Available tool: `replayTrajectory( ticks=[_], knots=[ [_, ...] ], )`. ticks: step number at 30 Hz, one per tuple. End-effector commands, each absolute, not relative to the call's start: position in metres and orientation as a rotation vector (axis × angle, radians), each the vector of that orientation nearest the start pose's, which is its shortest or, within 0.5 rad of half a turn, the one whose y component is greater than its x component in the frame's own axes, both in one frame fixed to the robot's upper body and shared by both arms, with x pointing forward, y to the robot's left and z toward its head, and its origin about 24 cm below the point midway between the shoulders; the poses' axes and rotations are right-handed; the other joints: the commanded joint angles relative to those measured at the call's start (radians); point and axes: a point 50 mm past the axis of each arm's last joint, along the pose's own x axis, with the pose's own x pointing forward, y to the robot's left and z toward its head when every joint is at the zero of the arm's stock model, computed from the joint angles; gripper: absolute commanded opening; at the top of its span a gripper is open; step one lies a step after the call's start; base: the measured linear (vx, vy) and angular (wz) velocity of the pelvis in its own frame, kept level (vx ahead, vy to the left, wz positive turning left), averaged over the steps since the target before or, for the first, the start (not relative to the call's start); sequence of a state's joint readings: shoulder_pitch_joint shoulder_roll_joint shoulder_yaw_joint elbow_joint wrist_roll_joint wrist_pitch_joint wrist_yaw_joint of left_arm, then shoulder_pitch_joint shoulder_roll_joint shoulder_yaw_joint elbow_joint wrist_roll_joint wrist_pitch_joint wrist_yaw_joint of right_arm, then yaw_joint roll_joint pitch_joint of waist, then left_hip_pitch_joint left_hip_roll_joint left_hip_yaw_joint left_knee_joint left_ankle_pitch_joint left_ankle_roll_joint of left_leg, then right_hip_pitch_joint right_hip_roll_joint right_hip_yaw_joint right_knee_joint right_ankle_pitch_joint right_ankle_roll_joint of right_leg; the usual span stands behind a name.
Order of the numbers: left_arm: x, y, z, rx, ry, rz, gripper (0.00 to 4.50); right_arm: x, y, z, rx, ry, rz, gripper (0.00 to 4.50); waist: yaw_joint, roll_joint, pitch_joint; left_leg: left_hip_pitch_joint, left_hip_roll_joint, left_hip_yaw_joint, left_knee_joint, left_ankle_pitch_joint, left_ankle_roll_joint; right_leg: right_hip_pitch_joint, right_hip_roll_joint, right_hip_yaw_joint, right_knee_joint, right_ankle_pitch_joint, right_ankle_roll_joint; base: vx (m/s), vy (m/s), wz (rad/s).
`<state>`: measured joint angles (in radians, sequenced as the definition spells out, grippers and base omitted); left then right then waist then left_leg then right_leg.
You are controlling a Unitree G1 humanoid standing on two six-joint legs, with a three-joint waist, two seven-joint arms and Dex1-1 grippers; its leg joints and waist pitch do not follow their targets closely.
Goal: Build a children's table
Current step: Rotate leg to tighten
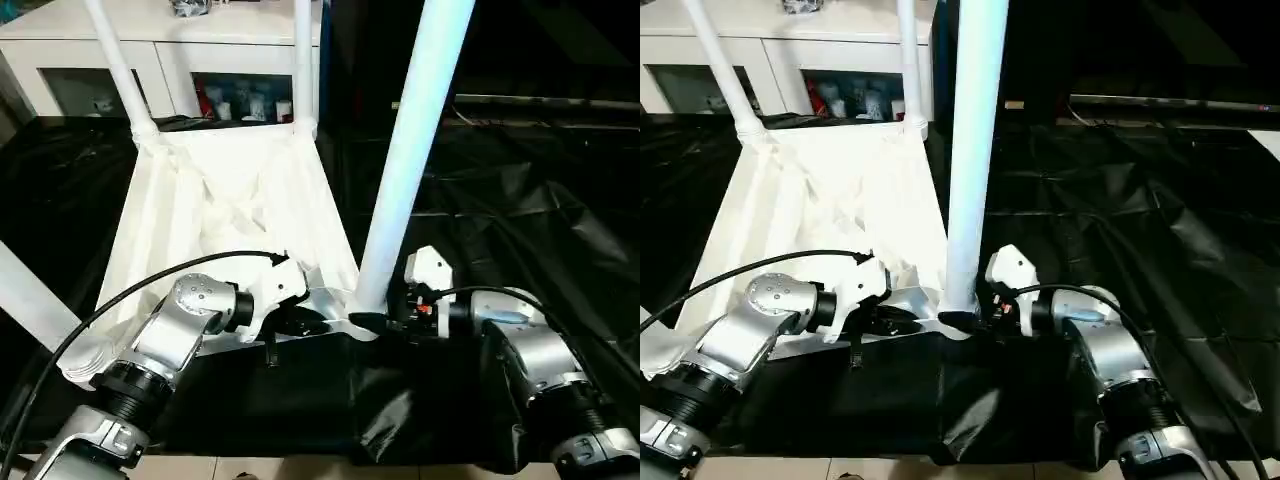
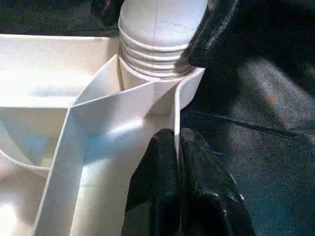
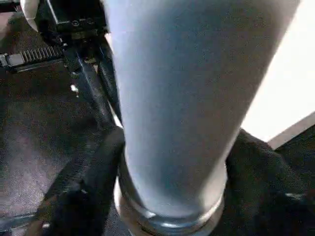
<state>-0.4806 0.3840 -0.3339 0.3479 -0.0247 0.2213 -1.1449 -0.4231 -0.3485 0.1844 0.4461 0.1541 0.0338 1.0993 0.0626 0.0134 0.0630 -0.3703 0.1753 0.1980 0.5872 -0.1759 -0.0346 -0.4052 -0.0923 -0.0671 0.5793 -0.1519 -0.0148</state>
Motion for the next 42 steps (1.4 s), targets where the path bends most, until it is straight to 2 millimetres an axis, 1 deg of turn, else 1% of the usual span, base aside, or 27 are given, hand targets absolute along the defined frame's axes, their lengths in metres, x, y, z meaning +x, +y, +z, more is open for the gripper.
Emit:
replayTrajectory(
  ticks=[1,4,5,6,7,8,9,11,12,13,14,16,17,19,20,21,22,24,25,26,30,34,35,36,37,39,42],
  knots=[
    [0.294,0.111,0.053,0.366,0.408,-1.369,0.00,0.297,-0.139,0.048,-0.183,0.238,1.211,2.81,0.002,-0.008,-0.073,0.016,0.055,-0.025,-0.071,-0.254,0.043,0.044,-0.058,0.042,-0.061,-0.316,-0.207,0.000,0.000,0.00],
    [0.301,0.112,0.051,0.379,0.417,-1.281,0.00,0.300,-0.140,0.043,-0.197,0.249,1.150,2.74,0.000,-0.012,-0.072,0.015,0.054,-0.024,-0.071,-0.252,0.041,0.044,-0.057,0.042,-0.061,-0.316,-0.205,0.000,0.000,0.00],
    [0.308,0.112,0.050,0.378,0.420,-1.210,0.00,0.305,-0.142,0.039,-0.217,0.257,1.058,2.71,-0.001,-0.011,-0.069,0.017,0.053,-0.024,-0.072,-0.267,0.035,0.041,-0.058,0.042,-0.067,-0.348,-0.199,0.000,0.000,0.00],
    [0.308,0.112,0.050,0.378,0.420,-1.206,0.00,0.305,-0.142,0.039,-0.218,0.257,1.054,2.69,-0.003,-0.012,-0.069,0.018,0.050,-0.026,-0.072,-0.286,0.024,0.042,-0.058,0.040,-0.070,-0.388,-0.188,0.000,0.000,0.00],
    [0.313,0.111,0.050,0.371,0.417,-1.157,0.00,0.309,-0.143,0.035,-0.218,0.262,0.972,2.67,-0.004,-0.014,-0.069,0.018,0.051,-0.027,-0.072,-0.289,0.020,0.043,-0.059,0.040,-0.070,-0.398,-0.182,0.000,0.000,0.00],
    [0.321,0.107,0.050,0.368,0.410,-1.076,0.00,0.316,-0.142,0.030,-0.204,0.262,0.823,2.67,-0.006,-0.016,-0.065,0.020,0.049,-0.026,-0.072,-0.300,0.012,0.036,-0.058,0.041,-0.077,-0.431,-0.172,0.000,0.000,0.00],
    [0.325,0.104,0.050,0.364,0.409,-1.037,0.00,0.318,-0.140,0.028,-0.173,0.267,0.754,2.67,-0.012,-0.014,-0.064,0.021,0.046,-0.028,-0.073,-0.318,0.003,0.036,-0.059,0.038,-0.082,-0.480,-0.155,0.000,0.000,0.00],
    [0.331,0.100,0.051,0.358,0.405,-0.973,0.00,0.320,-0.137,0.025,-0.129,0.275,0.665,2.66,-0.015,-0.017,-0.066,0.019,0.045,-0.033,-0.074,-0.334,-0.003,0.039,-0.061,0.032,-0.087,-0.529,-0.126,0.000,0.000,0.00],
    [0.333,0.099,0.051,0.356,0.403,-0.950,0.00,0.321,-0.136,0.024,-0.116,0.278,0.636,2.65,-0.017,-0.017,-0.064,0.020,0.044,-0.034,-0.074,-0.342,-0.001,0.036,-0.061,0.032,-0.091,-0.546,-0.119,0.000,0.000,0.00],
    [0.342,0.092,0.052,0.345,0.390,-0.844,0.00,0.322,-0.128,0.019,-0.065,0.289,0.537,2.65,-0.020,-0.015,-0.063,0.028,0.042,-0.032,-0.071,-0.359,-0.002,0.027,-0.058,0.030,-0.097,-0.571,-0.107,0.000,0.000,0.00],
    [0.346,0.086,0.053,0.338,0.384,-0.801,0.00,0.321,-0.121,0.015,-0.049,0.298,0.496,2.65,-0.024,-0.017,-0.064,0.028,0.039,-0.033,-0.069,-0.363,-0.003,0.027,-0.058,0.027,-0.102,-0.588,-0.100,0.000,0.000,0.00],
    [0.348,0.078,0.055,0.335,0.363,-0.777,0.00,0.319,-0.108,0.014,-0.038,0.294,0.506,2.65,-0.024,-0.017,-0.064,0.028,0.039,-0.036,-0.070,-0.373,-0.003,0.027,-0.059,0.024,-0.107,-0.603,-0.087,0.000,0.000,0.00],
    [0.349,0.075,0.056,0.332,0.353,-0.781,0.00,0.318,-0.101,0.014,-0.033,0.285,0.519,2.65,-0.024,-0.013,-0.064,0.026,0.041,-0.037,-0.072,-0.385,0.000,0.026,-0.059,0.024,-0.109,-0.600,-0.083,0.000,0.000,0.00],
    [0.348,0.071,0.057,0.328,0.348,-0.805,0.00,0.317,-0.096,0.015,-0.036,0.269,0.536,2.65,-0.023,-0.014,-0.066,0.027,0.041,-0.037,-0.073,-0.393,0.007,0.026,-0.060,0.024,-0.108,-0.585,-0.082,0.000,0.000,0.00],
    [0.348,0.070,0.058,0.333,0.345,-0.816,0.00,0.317,-0.095,0.017,-0.039,0.255,0.547,3.20,-0.023,-0.007,-0.066,0.023,0.043,-0.039,-0.076,-0.393,0.009,0.029,-0.060,0.025,-0.105,-0.564,-0.089,0.000,0.000,0.00],
    [0.346,0.071,0.057,0.342,0.345,-0.850,0.00,0.319,-0.095,0.022,-0.005,0.223,0.564,3.34,-0.024,-0.010,-0.066,0.023,0.043,-0.037,-0.077,-0.394,0.012,0.028,-0.058,0.026,-0.105,-0.548,-0.094,0.000,0.000,0.00],
    [0.345,0.072,0.057,0.344,0.347,-0.857,0.00,0.320,-0.096,0.024,0.006,0.213,0.567,3.34,-0.023,-0.010,-0.067,0.023,0.043,-0.037,-0.077,-0.394,0.013,0.028,-0.059,0.027,-0.104,-0.541,-0.097,0.000,0.000,0.00],
    [0.344,0.074,0.056,0.349,0.350,-0.879,0.00,0.320,-0.098,0.028,0.011,0.198,0.591,3.63,-0.023,-0.010,-0.067,0.018,0.043,-0.037,-0.077,-0.387,0.022,0.032,-0.061,0.028,-0.101,-0.524,-0.105,0.000,0.000,0.00],
    [0.342,0.077,0.055,0.355,0.357,-0.894,0.00,0.321,-0.100,0.030,0.007,0.191,0.614,3.63,-0.027,-0.012,-0.067,0.011,0.042,-0.038,-0.079,-0.381,0.023,0.037,-0.061,0.027,-0.098,-0.518,-0.105,0.000,0.000,0.00],
    [0.340,0.080,0.052,0.360,0.366,-0.917,0.00,0.321,-0.103,0.033,-0.005,0.183,0.641,3.81,-0.029,-0.014,-0.068,0.006,0.044,-0.040,-0.080,-0.367,0.026,0.043,-0.062,0.026,-0.095,-0.507,-0.107,0.000,0.000,0.00],
    [0.331,0.089,0.047,0.373,0.400,-1.011,0.00,0.318,-0.114,0.040,-0.074,0.184,0.816,3.84,-0.024,-0.016,-0.067,0.014,0.045,-0.032,-0.074,-0.356,0.040,0.035,-0.062,0.032,-0.095,-0.491,-0.131,0.000,0.000,0.00],
    [0.322,0.098,0.044,0.388,0.428,-1.109,0.00,0.313,-0.129,0.045,-0.156,0.196,0.962,3.84,-0.018,-0.015,-0.068,0.014,0.048,-0.032,-0.074,-0.330,0.043,0.039,-0.062,0.034,-0.088,-0.462,-0.147,0.000,0.000,0.00],
    [0.318,0.100,0.045,0.385,0.428,-1.158,0.00,0.311,-0.133,0.047,-0.168,0.202,0.991,3.84,-0.018,-0.015,-0.069,0.008,0.050,-0.034,-0.075,-0.318,0.048,0.045,-0.063,0.035,-0.081,-0.435,-0.154,0.000,0.000,0.00],
    [0.315,0.102,0.045,0.382,0.429,-1.195,0.00,0.311,-0.136,0.048,-0.176,0.206,1.016,3.84,-0.019,-0.012,-0.070,0.009,0.053,-0.033,-0.076,-0.314,0.050,0.042,-0.062,0.037,-0.078,-0.408,-0.165,0.000,0.000,0.00],
    [0.311,0.102,0.046,0.383,0.421,-1.234,0.00,0.309,-0.140,0.049,-0.183,0.213,1.041,3.84,-0.020,-0.015,-0.071,0.012,0.052,-0.031,-0.074,-0.316,0.051,0.040,-0.061,0.038,-0.077,-0.395,-0.173,0.000,0.000,0.00],
    [0.306,0.104,0.048,0.386,0.420,-1.284,0.00,0.306,-0.145,0.051,-0.198,0.235,1.096,3.84,-0.016,-0.012,-0.073,0.013,0.054,-0.029,-0.073,-0.295,0.055,0.041,-0.059,0.039,-0.068,-0.332,-0.204,0.000,0.000,0.00],
    [0.300,0.106,0.051,0.385,0.424,-1.344,0.00,0.304,-0.148,0.051,-0.218,0.250,1.136,3.84,-0.010,-0.011,-0.075,0.018,0.056,-0.023,-0.071,-0.268,0.062,0.040,-0.056,0.042,-0.062,-0.279,-0.225,0.000,0.000,0.00]
  ],
)
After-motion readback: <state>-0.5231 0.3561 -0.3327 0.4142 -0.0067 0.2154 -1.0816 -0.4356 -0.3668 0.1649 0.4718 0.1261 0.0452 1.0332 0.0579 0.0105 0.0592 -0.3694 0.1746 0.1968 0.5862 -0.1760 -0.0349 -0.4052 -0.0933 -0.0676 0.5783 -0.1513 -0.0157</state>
